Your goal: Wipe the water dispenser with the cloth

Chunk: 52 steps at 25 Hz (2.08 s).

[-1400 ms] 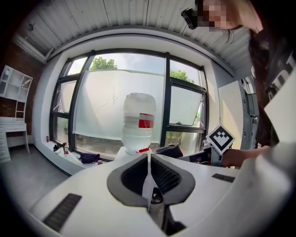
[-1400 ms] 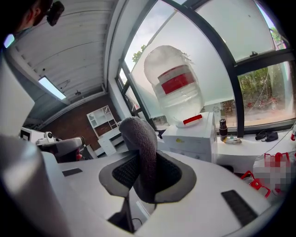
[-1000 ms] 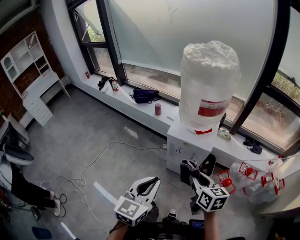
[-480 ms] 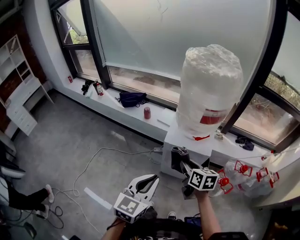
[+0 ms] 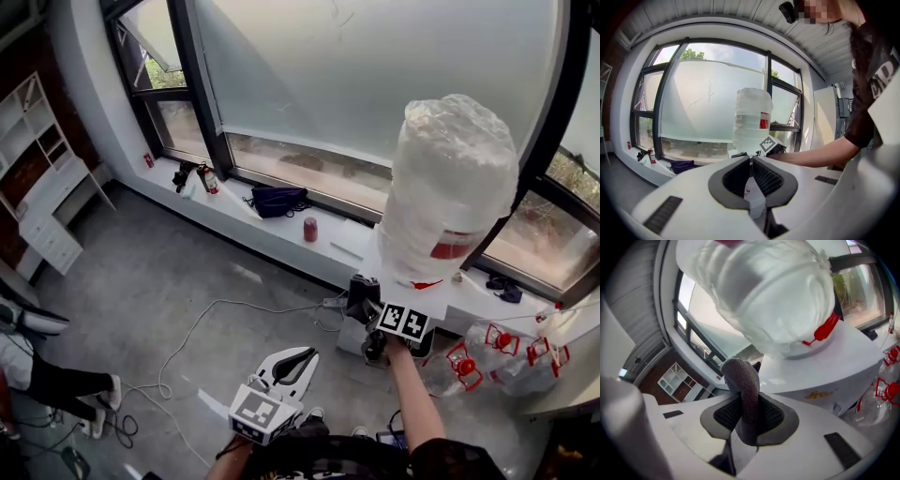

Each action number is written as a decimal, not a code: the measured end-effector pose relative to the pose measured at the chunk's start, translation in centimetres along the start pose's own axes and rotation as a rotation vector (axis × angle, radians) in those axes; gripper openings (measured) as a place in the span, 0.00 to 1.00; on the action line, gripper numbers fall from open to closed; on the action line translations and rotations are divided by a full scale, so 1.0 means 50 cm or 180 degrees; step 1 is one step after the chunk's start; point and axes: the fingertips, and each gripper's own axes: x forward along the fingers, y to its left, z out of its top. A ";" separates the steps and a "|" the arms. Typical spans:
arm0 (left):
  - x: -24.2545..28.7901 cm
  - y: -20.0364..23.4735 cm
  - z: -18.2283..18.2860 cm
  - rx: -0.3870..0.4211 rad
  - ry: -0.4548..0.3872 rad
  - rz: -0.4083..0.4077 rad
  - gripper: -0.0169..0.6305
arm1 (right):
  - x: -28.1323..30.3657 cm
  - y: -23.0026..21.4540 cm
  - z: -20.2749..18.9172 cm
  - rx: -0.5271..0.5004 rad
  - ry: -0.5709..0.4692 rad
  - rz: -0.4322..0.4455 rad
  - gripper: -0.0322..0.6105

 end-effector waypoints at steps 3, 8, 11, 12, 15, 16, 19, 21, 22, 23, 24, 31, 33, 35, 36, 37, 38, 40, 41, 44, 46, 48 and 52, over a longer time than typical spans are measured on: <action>-0.013 0.019 -0.003 -0.0027 0.0043 0.0046 0.06 | 0.016 -0.043 -0.011 0.0231 0.0026 -0.0166 0.21; -0.013 0.028 -0.019 0.0004 0.0061 -0.0019 0.06 | -0.017 -0.124 0.009 0.0415 -0.0119 -0.0413 0.21; -0.007 0.022 -0.008 -0.0013 0.0088 -0.0067 0.06 | -0.050 -0.166 0.024 0.0574 -0.0229 -0.0454 0.21; -0.004 0.018 -0.009 -0.0035 0.0089 -0.0087 0.06 | -0.062 -0.180 0.028 0.0600 -0.0252 -0.0478 0.21; 0.007 0.005 -0.011 -0.0045 0.0095 -0.0138 0.06 | -0.100 -0.224 0.038 0.0632 -0.0312 -0.0558 0.21; 0.011 0.000 -0.013 -0.0027 0.0097 -0.0146 0.06 | -0.113 -0.240 0.041 0.0638 -0.0330 -0.0587 0.21; 0.023 -0.017 -0.012 -0.0005 0.0090 -0.0166 0.06 | -0.150 -0.284 0.052 0.0646 -0.0363 -0.0666 0.21; 0.030 -0.031 -0.016 -0.0008 0.0079 -0.0181 0.06 | -0.171 -0.311 0.059 0.0624 -0.0367 -0.0717 0.21; 0.034 -0.039 -0.016 -0.0012 0.0067 -0.0183 0.06 | -0.182 -0.324 0.062 0.0607 -0.0367 -0.0746 0.21; 0.039 -0.047 -0.013 -0.0013 0.0060 -0.0184 0.06 | -0.193 -0.338 0.066 0.0594 -0.0366 -0.0775 0.21; 0.043 -0.056 -0.008 -0.0012 0.0060 -0.0183 0.06 | -0.204 -0.353 0.070 0.0591 -0.0367 -0.0802 0.21; 0.060 -0.114 -0.005 -0.0047 0.0101 -0.0179 0.06 | -0.280 -0.455 0.084 0.0593 -0.0390 -0.1041 0.21; 0.064 -0.127 -0.014 -0.0036 0.0090 -0.0144 0.06 | -0.302 -0.480 0.087 0.0504 -0.0375 -0.1118 0.21; 0.068 -0.140 -0.017 -0.0033 0.0082 -0.0114 0.06 | -0.321 -0.490 0.092 0.0340 -0.0358 -0.1147 0.21; 0.070 -0.146 -0.017 -0.0036 0.0078 -0.0105 0.06 | -0.328 -0.490 0.095 0.0242 -0.0344 -0.1149 0.21; 0.072 -0.150 -0.018 -0.0040 0.0075 -0.0097 0.06 | -0.335 -0.486 0.097 0.0136 -0.0324 -0.1151 0.21; 0.073 -0.153 -0.020 -0.0043 0.0074 -0.0089 0.06 | -0.341 -0.481 0.098 0.0021 -0.0302 -0.1155 0.21; 0.076 -0.158 -0.022 -0.0046 0.0075 -0.0076 0.06 | -0.352 -0.463 0.097 -0.0228 -0.0253 -0.1153 0.21; 0.077 -0.159 -0.024 -0.0048 0.0078 -0.0073 0.06 | -0.356 -0.449 0.094 -0.0348 -0.0225 -0.1132 0.21; 0.077 -0.157 -0.033 -0.0057 0.0092 -0.0059 0.06 | -0.349 -0.390 0.067 -0.0657 -0.0091 -0.0955 0.21; 0.077 -0.150 -0.040 -0.0064 0.0099 -0.0047 0.06 | -0.328 -0.339 0.037 -0.0829 0.0027 -0.0783 0.21; 0.077 -0.137 -0.046 -0.0053 0.0104 -0.0033 0.06 | -0.295 -0.285 0.007 -0.0950 0.0130 -0.0614 0.21; 0.076 -0.101 -0.061 -0.0030 0.0083 -0.0027 0.06 | -0.197 -0.199 -0.054 -0.1040 0.0312 -0.0373 0.21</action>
